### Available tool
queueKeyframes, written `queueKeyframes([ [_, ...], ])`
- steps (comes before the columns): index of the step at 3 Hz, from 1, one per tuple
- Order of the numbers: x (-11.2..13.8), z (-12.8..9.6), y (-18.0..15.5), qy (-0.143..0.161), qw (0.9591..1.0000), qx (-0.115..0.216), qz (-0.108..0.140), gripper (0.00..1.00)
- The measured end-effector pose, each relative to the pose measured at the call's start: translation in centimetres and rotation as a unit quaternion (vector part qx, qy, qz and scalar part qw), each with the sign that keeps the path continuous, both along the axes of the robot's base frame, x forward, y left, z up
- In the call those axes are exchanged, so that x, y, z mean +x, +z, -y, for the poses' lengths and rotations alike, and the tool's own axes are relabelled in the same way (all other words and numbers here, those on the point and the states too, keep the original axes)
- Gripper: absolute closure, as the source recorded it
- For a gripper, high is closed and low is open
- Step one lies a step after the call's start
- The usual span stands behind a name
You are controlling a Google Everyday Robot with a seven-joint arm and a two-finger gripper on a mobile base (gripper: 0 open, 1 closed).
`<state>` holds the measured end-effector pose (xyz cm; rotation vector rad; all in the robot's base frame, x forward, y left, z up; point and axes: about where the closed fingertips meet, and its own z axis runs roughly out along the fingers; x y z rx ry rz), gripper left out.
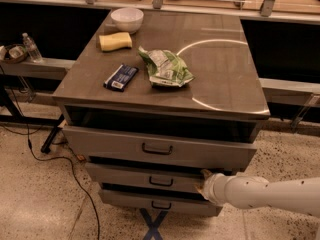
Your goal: Open middle drawer
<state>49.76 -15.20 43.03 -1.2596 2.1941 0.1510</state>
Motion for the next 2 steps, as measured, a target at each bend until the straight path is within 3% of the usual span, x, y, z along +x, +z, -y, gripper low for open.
queueKeyframes([
  [1,0.00,0.01,1.00,0.000,1.0000,0.000,0.000,1.00],
  [2,-0.51,0.38,1.07,-0.002,1.0000,-0.002,-0.003,1.00],
])
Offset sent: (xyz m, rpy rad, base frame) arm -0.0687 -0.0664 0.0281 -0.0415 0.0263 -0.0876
